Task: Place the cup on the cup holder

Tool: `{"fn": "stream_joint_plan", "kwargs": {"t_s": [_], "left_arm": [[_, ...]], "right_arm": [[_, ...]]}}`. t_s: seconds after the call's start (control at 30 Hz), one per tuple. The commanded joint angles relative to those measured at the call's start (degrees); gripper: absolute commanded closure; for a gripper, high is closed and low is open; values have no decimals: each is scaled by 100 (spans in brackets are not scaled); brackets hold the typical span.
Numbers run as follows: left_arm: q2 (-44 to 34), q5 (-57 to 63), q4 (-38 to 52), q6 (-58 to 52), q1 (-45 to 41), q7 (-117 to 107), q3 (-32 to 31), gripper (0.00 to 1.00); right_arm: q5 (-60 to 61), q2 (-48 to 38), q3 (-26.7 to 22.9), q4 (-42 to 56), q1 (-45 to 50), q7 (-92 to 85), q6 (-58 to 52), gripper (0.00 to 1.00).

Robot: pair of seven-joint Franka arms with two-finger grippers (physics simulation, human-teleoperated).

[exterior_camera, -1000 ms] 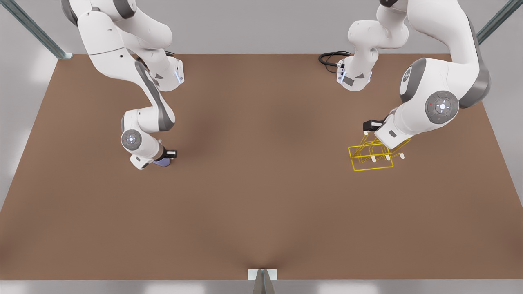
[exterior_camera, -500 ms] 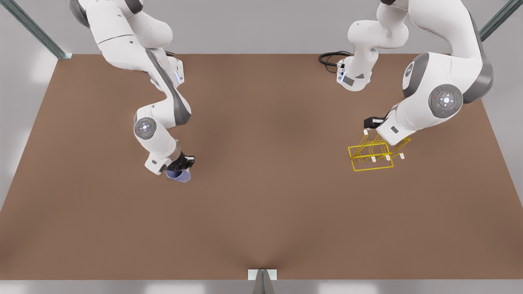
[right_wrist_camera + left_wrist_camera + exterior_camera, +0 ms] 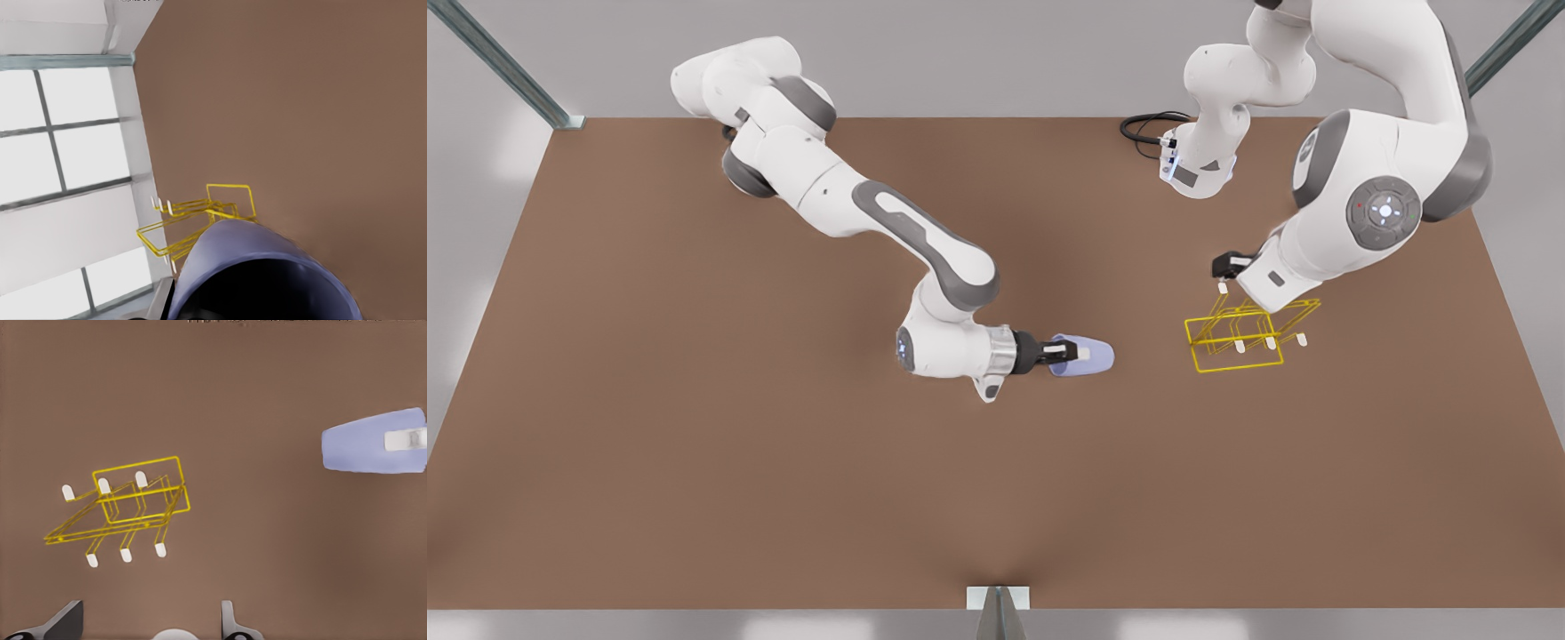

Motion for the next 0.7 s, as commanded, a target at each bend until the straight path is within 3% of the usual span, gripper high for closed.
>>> {"fn": "stream_joint_plan", "kwargs": {"t_s": [0.0,0.07,0.17,0.27,0.33,0.47,0.53,0.67], "left_arm": [[-7,19,3,69,26,15,11,0],[-7,230,3,279,26,24,64,0],[11,265,3,438,26,24,107,0],[-33,247,3,385,26,7,125,0],[-7,212,-6,367,26,-37,116,0],[55,212,-15,367,26,-64,116,0],[90,204,-6,341,26,-99,81,0],[-33,247,-234,420,-387,-406,222,0]], "right_arm": [[130,211,66,284,164,956,819,79],[-239,817,30,951,507,1343,889,79],[-934,985,30,908,595,1721,898,79],[-934,282,224,-656,305,1677,906,79],[-899,238,285,-991,270,1668,933,79],[-951,607,610,-938,366,1659,1662,79],[-1039,923,619,-446,533,1651,1697,79],[-1083,1090,584,-349,560,1607,1724,79]]}}
